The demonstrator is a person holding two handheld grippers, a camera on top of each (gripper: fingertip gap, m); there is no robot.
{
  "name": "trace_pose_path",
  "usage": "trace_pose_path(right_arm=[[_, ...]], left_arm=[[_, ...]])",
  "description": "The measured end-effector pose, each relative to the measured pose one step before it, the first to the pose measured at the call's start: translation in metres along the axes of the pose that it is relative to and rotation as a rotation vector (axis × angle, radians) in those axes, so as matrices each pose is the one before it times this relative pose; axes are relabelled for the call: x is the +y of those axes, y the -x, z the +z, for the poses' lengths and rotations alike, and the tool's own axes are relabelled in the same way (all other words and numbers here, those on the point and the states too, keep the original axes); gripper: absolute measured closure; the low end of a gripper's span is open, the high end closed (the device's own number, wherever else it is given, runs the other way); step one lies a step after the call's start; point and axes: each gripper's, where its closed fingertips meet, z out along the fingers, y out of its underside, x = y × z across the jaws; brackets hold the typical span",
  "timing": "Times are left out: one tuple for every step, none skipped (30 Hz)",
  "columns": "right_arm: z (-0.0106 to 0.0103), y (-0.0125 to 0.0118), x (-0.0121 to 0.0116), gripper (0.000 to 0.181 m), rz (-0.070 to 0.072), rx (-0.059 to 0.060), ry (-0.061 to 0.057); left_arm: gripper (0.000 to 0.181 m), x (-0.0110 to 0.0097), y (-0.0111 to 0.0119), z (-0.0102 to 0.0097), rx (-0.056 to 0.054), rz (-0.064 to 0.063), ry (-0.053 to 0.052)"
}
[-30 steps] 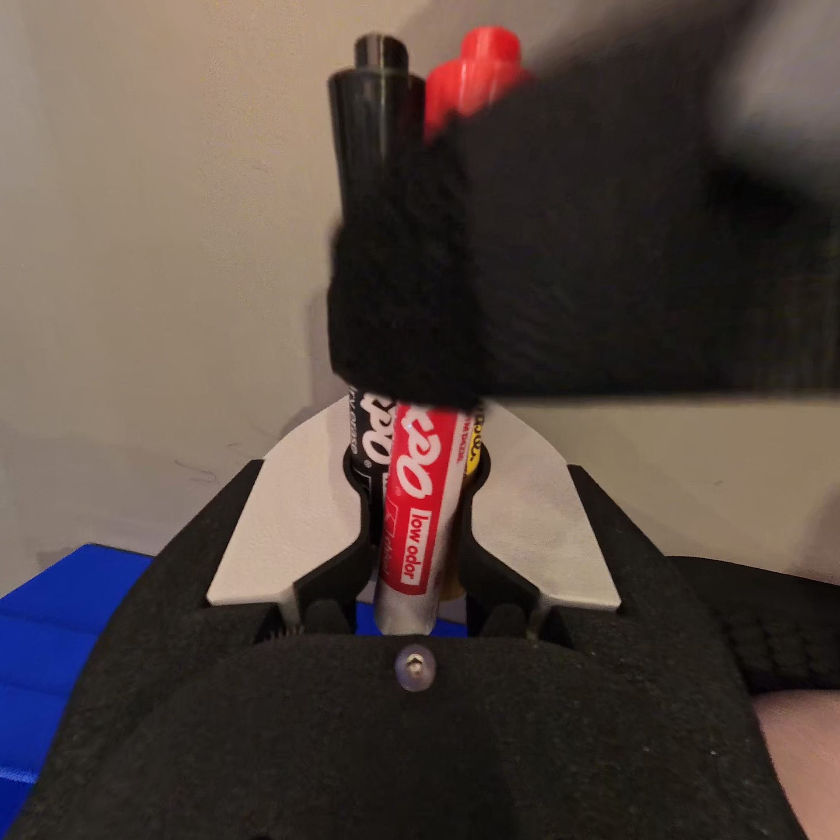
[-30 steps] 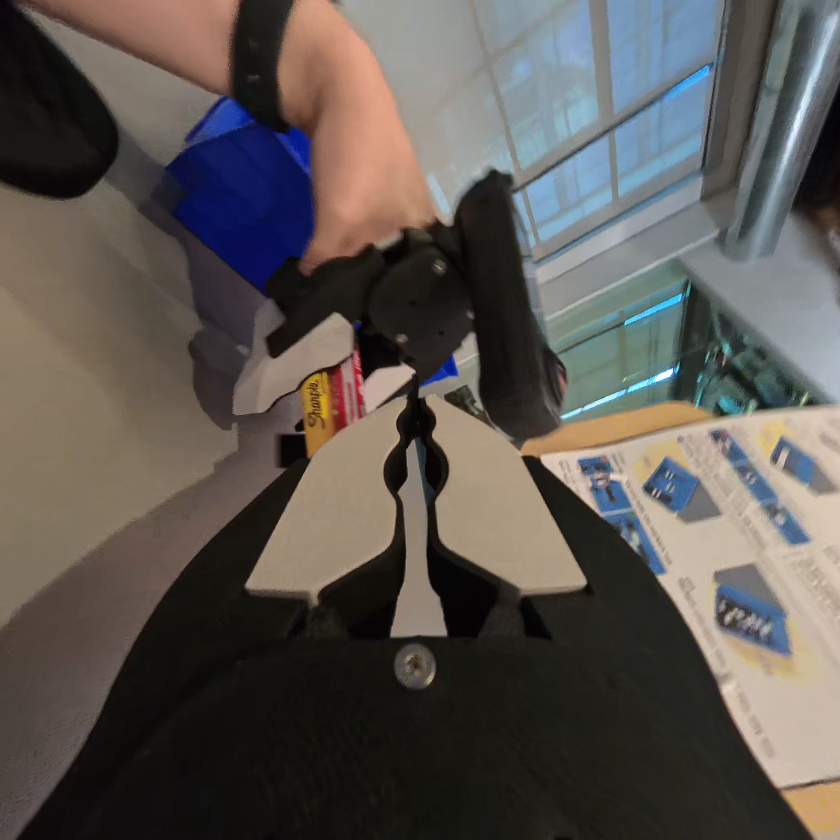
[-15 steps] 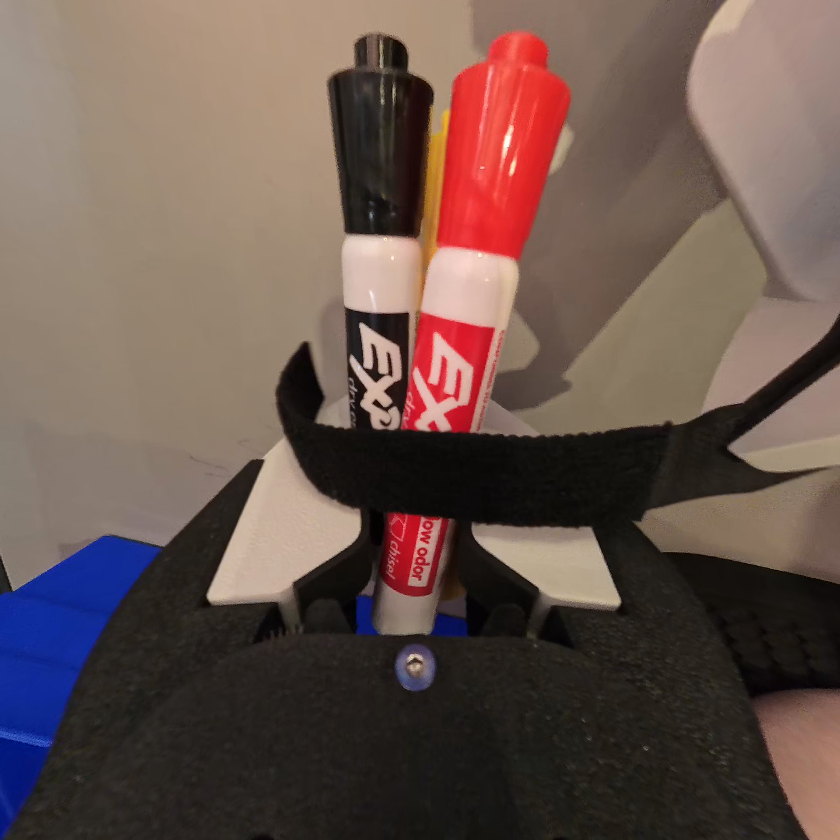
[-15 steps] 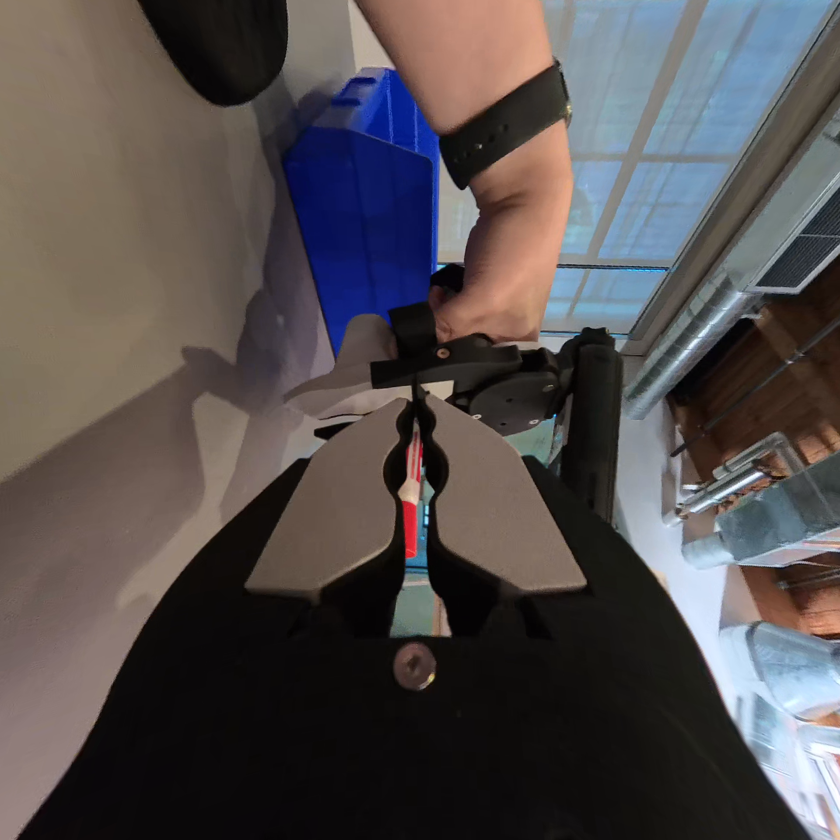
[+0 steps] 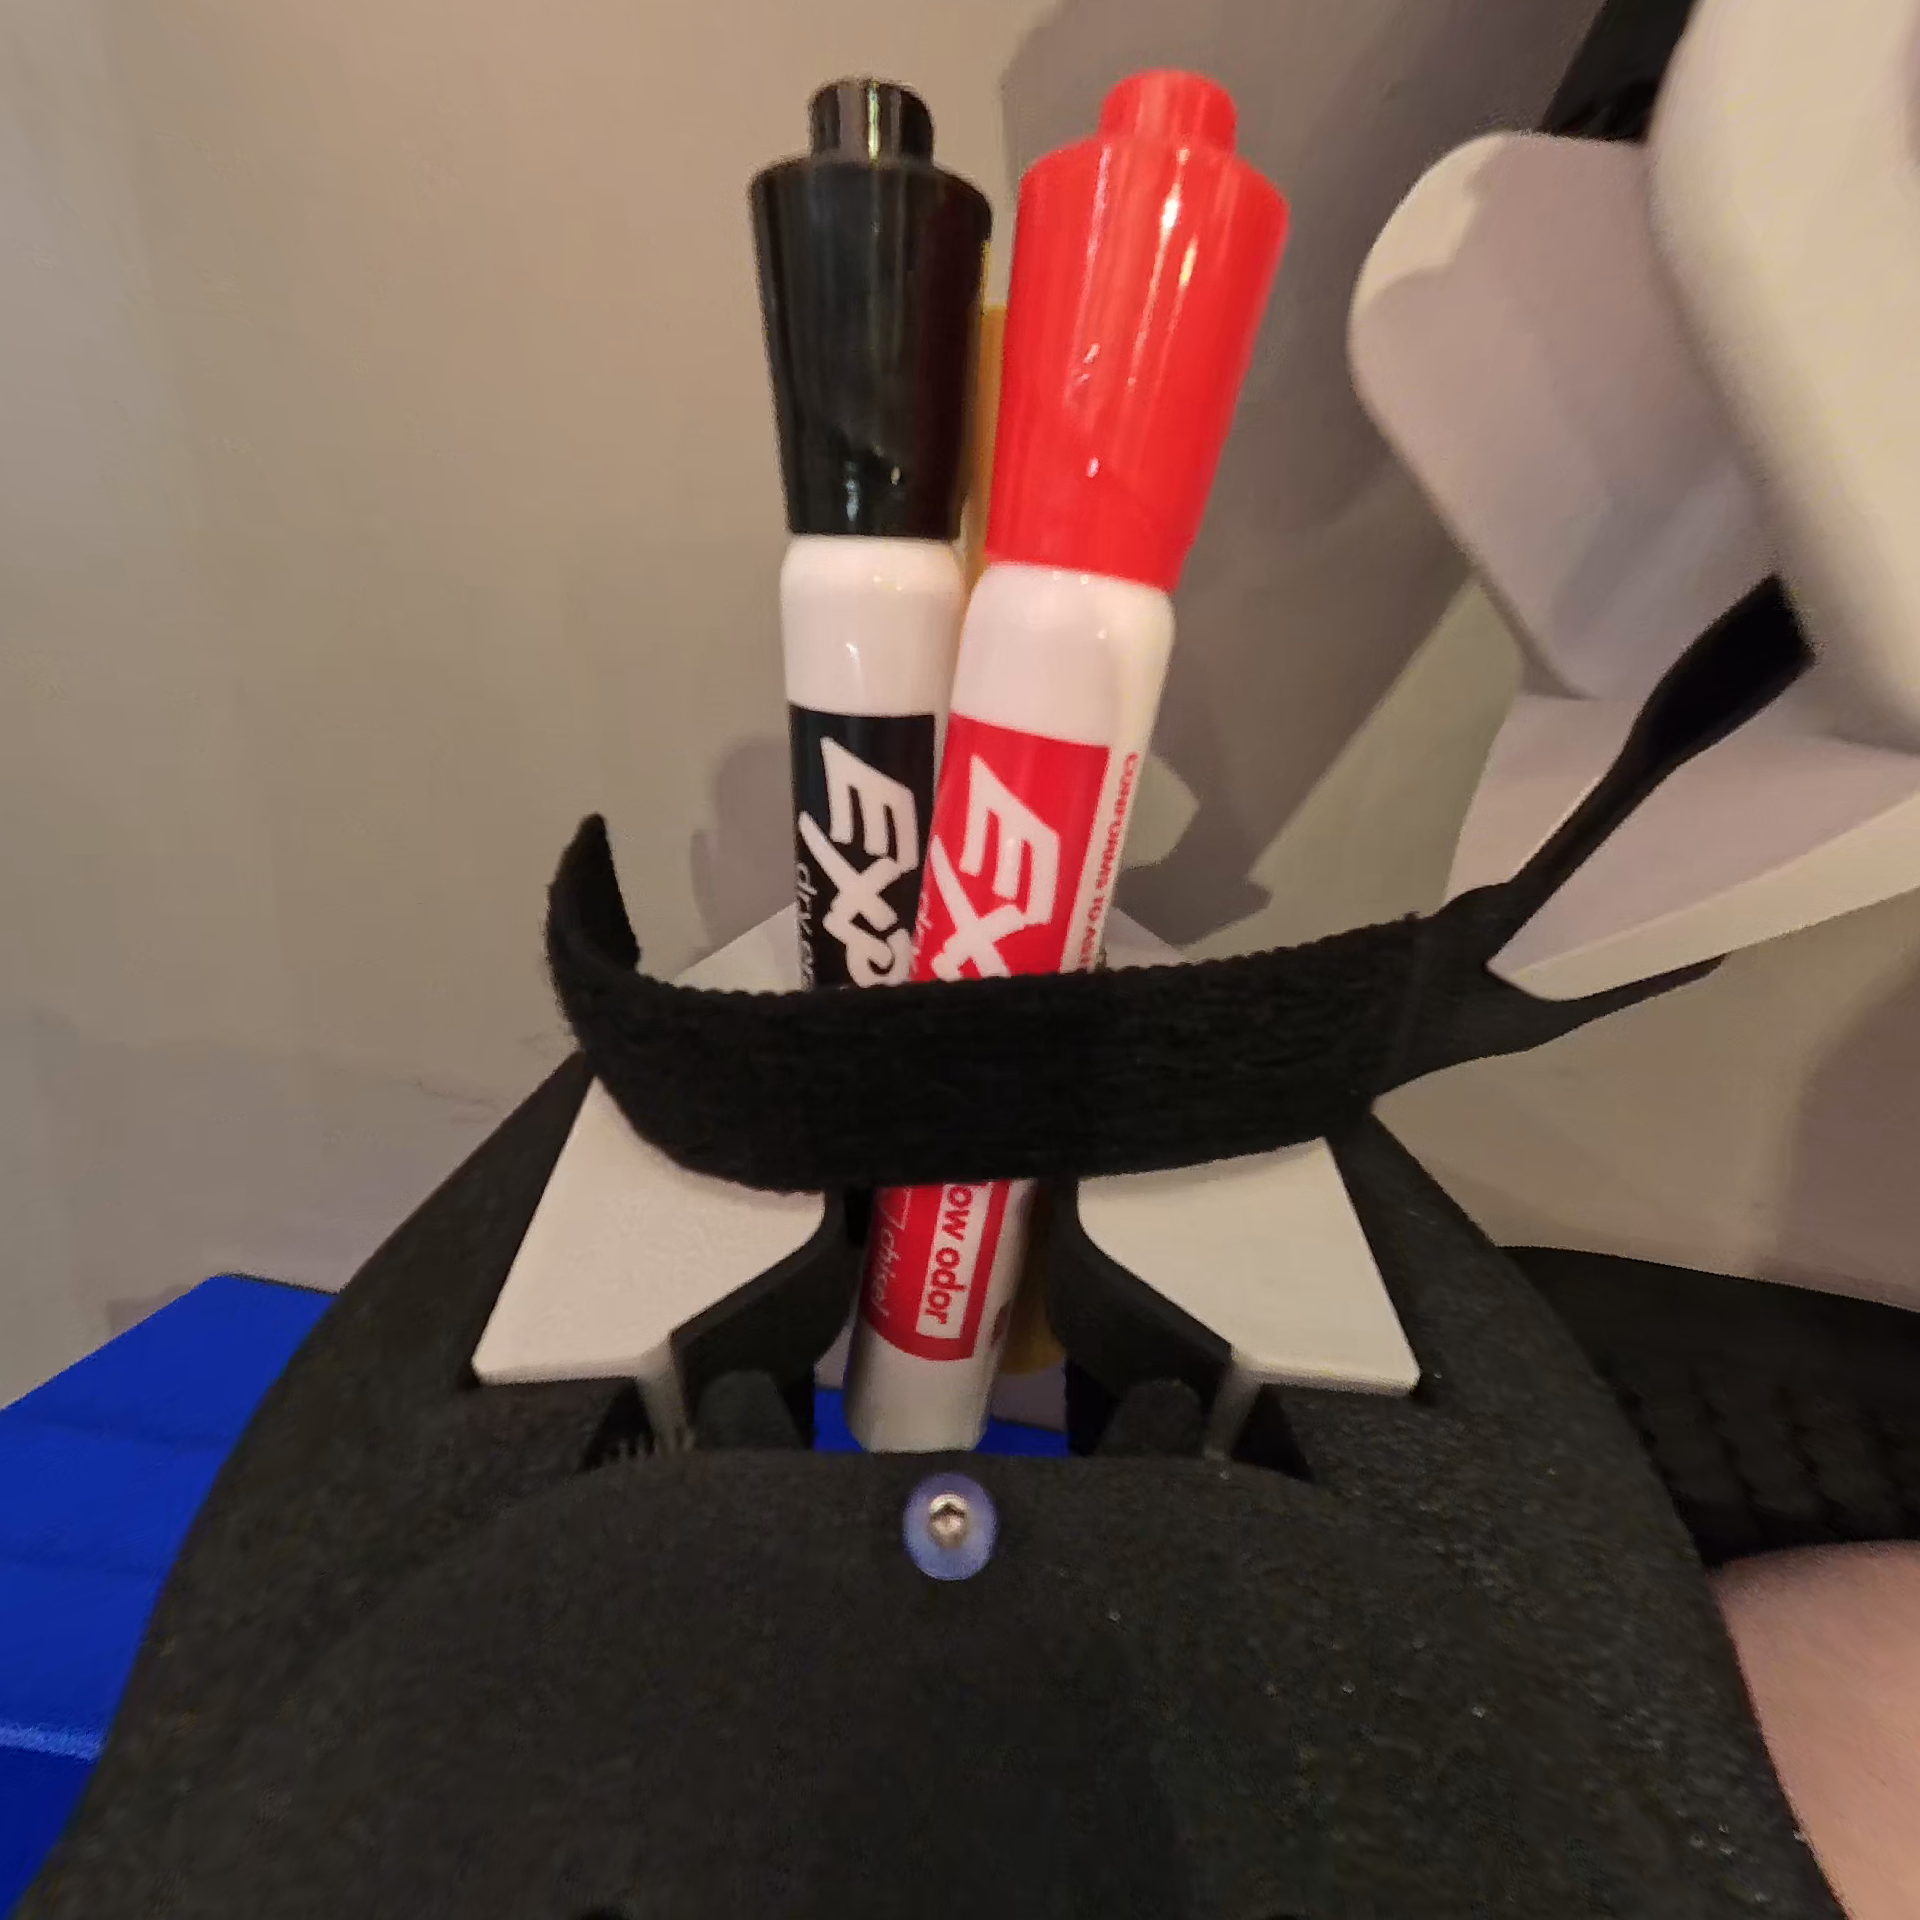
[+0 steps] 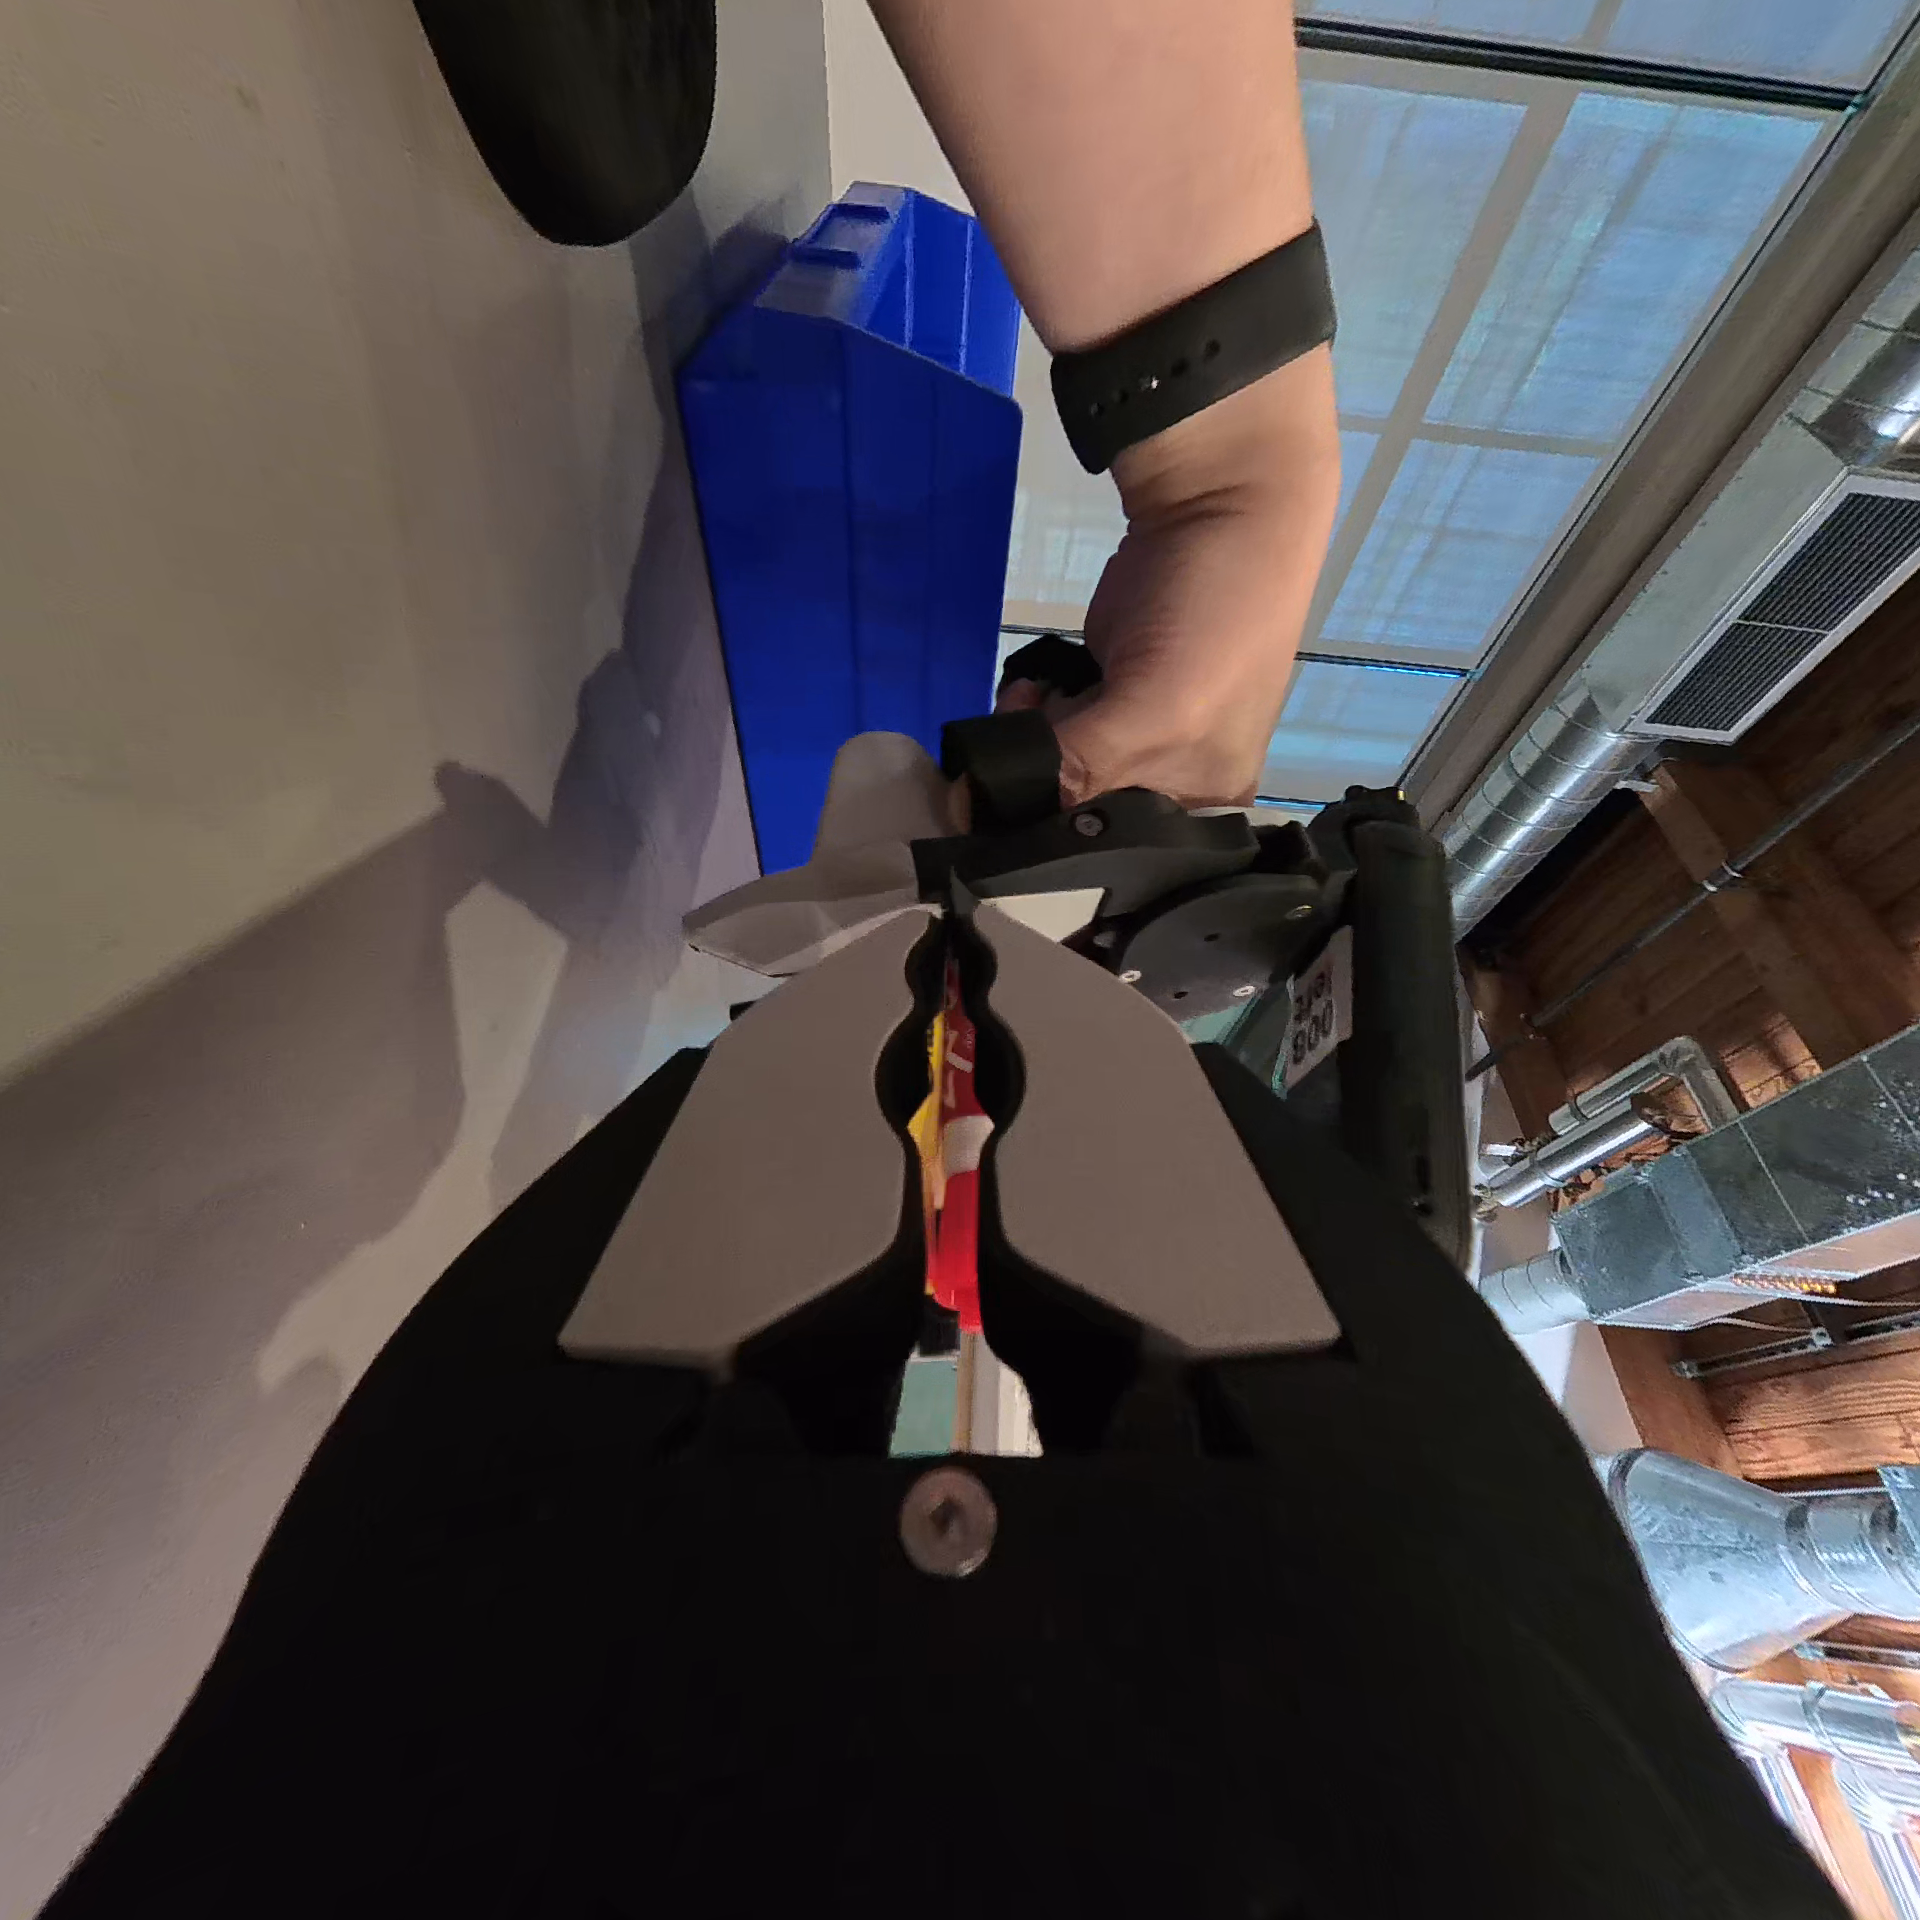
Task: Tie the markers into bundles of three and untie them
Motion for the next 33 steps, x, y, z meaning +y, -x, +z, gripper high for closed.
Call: trace_pose_path(right_arm=[[0.00013, -0.00009, -0.00032, 0.178, -0.0017, 0.0011, -0.0001], [0.00000, 0.00028, -0.00057, 0.178, -0.0031, -0.0009, -0.0025], [0.00009, 0.00052, 0.00006, 0.178, -0.0037, -0.0014, 0.0001], [-0.00010, 0.00024, 0.00030, 0.178, -0.0050, 0.0001, 0.0013], [-0.00037, 0.00001, -0.00025, 0.178, -0.0049, 0.0014, -0.0034], [-0.00074, -0.00046, -0.00060, 0.178, -0.0038, 0.0032, -0.0052], [-0.00085, -0.00108, -0.00047, 0.177, -0.0047, 0.0050, -0.0036], [-0.00095, -0.00120, -0.00093, 0.177, -0.0065, 0.0047, -0.0047], [-0.00089, -0.00102, -0.00163, 0.177, -0.0056, 0.0020, -0.0078], [-0.00062, -0.00089, -0.00169, 0.177, -0.0049, 0.0011, -0.0070], [-0.00027, -0.00057, -0.00096, 0.176, -0.0067, 0.0016, -0.0022], [-0.00003, 0.00027, -0.00045, 0.176, -0.0060, -0.0012, -0.0005], [0.00009, 0.00063, -0.00064, 0.175, -0.0027, -0.0036, -0.0021], [0.00002, 0.00044, -0.00070, 0.174, -0.0007, -0.0018, -0.0026], [0.00014, -0.00030, -0.00081, 0.174, 0.0000, 0.0010, -0.0025], [0.00003, -0.00066, -0.00102, 0.173, 0.0009, 0.0010, -0.0036], [0.00000, -0.00081, -0.00103, 0.173, 0.0004, 0.0010, -0.0030], [0.00003, -0.00064, -0.00074, 0.173, -0.0027, 0.0011, -0.0005], [0.00006, -0.00029, -0.00059, 0.173, -0.0056, 0.0000, 0.0002], [-0.00003, 0.00021, -0.00075, 0.173, -0.0048, -0.0026, -0.0014], [-0.00009, 0.00034, -0.00095, 0.173, -0.0029, -0.0024, -0.0035], [-0.00002, 0.00016, -0.00088, 0.173, -0.0029, -0.0011, -0.0030], [-0.00010, 0.00017, -0.00075, 0.173, -0.0038, -0.0009, -0.0019], [-0.00025, -0.00021, -0.00129, 0.173, -0.0041, 0.0002, -0.0051], [-0.00025, -0.00085, -0.00173, 0.173, -0.0037, 0.0025, -0.0058], [-0.00002, -0.00121, -0.00117, 0.173, -0.0022, 0.0030, -0.0018], [0.00009, -0.00057, -0.00078, 0.173, -0.0001, 0.0003, -0.0012], [0.00010, 0.00007, -0.00005, 0.173, 0.0001, -0.0006, 0.0003], [0.00009, 0.00031, 0.00032, 0.172, -0.0018, -0.0008, 0.0011], [-0.00013, 0.00005, -0.00015, 0.171, -0.0021, 0.0016, -0.0011], [-0.00024, -0.00007, -0.00054, 0.170, 0.0002, 0.0006, -0.0036], [0.00005, 0.00010, -0.00036, 0.170, 0.0034, -0.0022, -0.0017], [0.00040, -0.00013, 0.00023, 0.168, 0.0036, 0.0006, 0.0015]], left_arm=[[0.139, -0.00156, -0.00124, -0.00053, 0.0043, 0.0048, -0.0072], [0.139, -0.00111, -0.00097, -0.00044, 0.0020, 0.0058, -0.0046], [0.139, -0.00041, -0.00085, -0.00044, 0.0019, 0.0046, -0.0006], [0.139, 0.00015, -0.00091, -0.00037, 0.0016, 0.0051, 0.0018], [0.139, 0.00011, -0.00116, -0.00020, 0.0027, 0.0085, -0.0003], [0.139, 0.00020, -0.00043, -0.00040, -0.0007, 0.0059, -0.0004], [0.139, 0.00069, 0.00044, -0.00053, -0.0025, -0.0019, 0.0016], [0.139, 0.00024, -0.00024, -0.00060, 0.0031, -0.0033, -0.0015], [0.139, 0.00016, 0.00003, -0.00061, 0.0012, -0.0002, -0.0037], [0.139, 0.00068, 0.00059, -0.00077, -0.0028, -0.0015, -0.0001], [0.139, 0.00061, 0.00031, -0.00074, -0.0006, -0.0027, -0.0003], [0.139, 0.00016, -0.00015, -0.00077, 0.0011, -0.0003, -0.0026], [0.139, 0.00024, 0.00006, -0.00054, -0.0008, 0.0008, -0.0013], [0.139, 0.00044, 0.00023, -0.00050, -0.0024, -0.0005, 0.0019], [0.139, 0.00021, 0.00031, -0.00039, -0.0034, 0.0007, 0.0004], [0.139, -0.00030, 0.00015, -0.00040, -0.0020, 0.0012, -0.0015], [0.139, -0.00032, 0.00002, -0.00038, -0.0003, -0.0006, -0.0015], [0.139, -0.00010, -0.00003, -0.00027, -0.0005, -0.0004, -0.0006], [0.139, -0.00015, -0.00010, -0.00015, -0.0001, 0.0014, -0.0009], [0.139, 0.00004, -0.00005, -0.00003, -0.0006, 0.0013, 0.0002], [0.139, 0.00031, 0.00029, -0.00001, -0.0008, -0.0001, 0.0013], [0.139, 0.00022, -0.00011, -0.00001, 0.0019, -0.0012, -0.0008], [0.139, 0.00004, 0.00010, -0.00012, 0.0014, -0.0010, -0.0021], [0.139, 0.00053, 0.00030, -0.00014, -0.0004, -0.0021, 0.0007], [0.139, 0.00085, 0.00066, -0.00016, -0.0020, -0.0026, 0.0020], [0.139, 0.00040, 0.00027, -0.00023, 0.0010, -0.0019, -0.0012], [0.139, 0.00017, 0.00003, -0.00024, 0.0016, -0.0023, -0.0026], [0.139, 0.00033, 0.00023, -0.00044, 0.0000, -0.0024, -0.0011], [0.139, 0.00046, 0.00003, -0.00031, 0.0009, -0.0015, -0.0003], [0.139, 0.00024, 0.00029, -0.00025, -0.0010, -0.0009, -0.0003], [0.139, 0.00030, 0.00034, -0.00026, -0.0010, -0.0021, 0.0000], [0.139, 0.00002, -0.00029, -0.00008, 0.0027, -0.0019, -0.0005], [0.139, -0.00008, 0.00000, 0.00004, 0.0003, 0.0005, -0.0006]])
